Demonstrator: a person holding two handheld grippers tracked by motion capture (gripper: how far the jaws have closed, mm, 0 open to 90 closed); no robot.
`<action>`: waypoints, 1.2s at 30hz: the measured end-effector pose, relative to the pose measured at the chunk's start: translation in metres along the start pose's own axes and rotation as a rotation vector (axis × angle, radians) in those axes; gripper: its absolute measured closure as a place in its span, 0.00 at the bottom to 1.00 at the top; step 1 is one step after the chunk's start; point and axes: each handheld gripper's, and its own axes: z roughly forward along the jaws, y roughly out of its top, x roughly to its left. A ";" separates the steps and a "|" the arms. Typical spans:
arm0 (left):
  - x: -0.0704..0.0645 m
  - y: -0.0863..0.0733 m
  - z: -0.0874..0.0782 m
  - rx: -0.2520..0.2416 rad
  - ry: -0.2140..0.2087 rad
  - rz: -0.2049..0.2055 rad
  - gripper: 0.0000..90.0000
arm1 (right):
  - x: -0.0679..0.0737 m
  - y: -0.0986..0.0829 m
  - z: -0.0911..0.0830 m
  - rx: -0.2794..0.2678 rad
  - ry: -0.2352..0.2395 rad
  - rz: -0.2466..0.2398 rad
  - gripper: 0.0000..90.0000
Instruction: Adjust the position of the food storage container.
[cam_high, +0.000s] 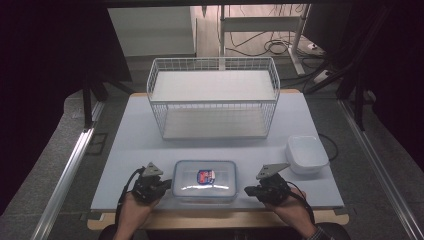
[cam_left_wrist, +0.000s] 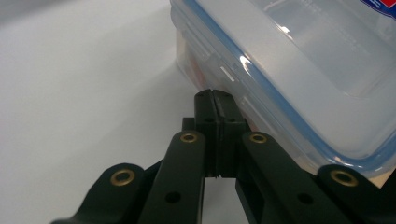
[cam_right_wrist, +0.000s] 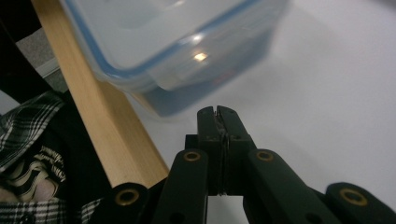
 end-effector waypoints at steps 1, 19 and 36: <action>0.000 0.000 0.000 0.000 0.000 0.000 1.00 | 0.000 0.000 0.000 0.000 0.000 0.000 0.98; -0.018 0.004 0.008 0.050 -0.046 0.096 0.99 | -0.002 -0.005 -0.005 0.002 -0.015 0.011 0.97; -0.009 0.039 0.037 0.045 -0.016 0.103 0.99 | -0.040 0.006 -0.002 -0.021 -0.110 0.051 0.99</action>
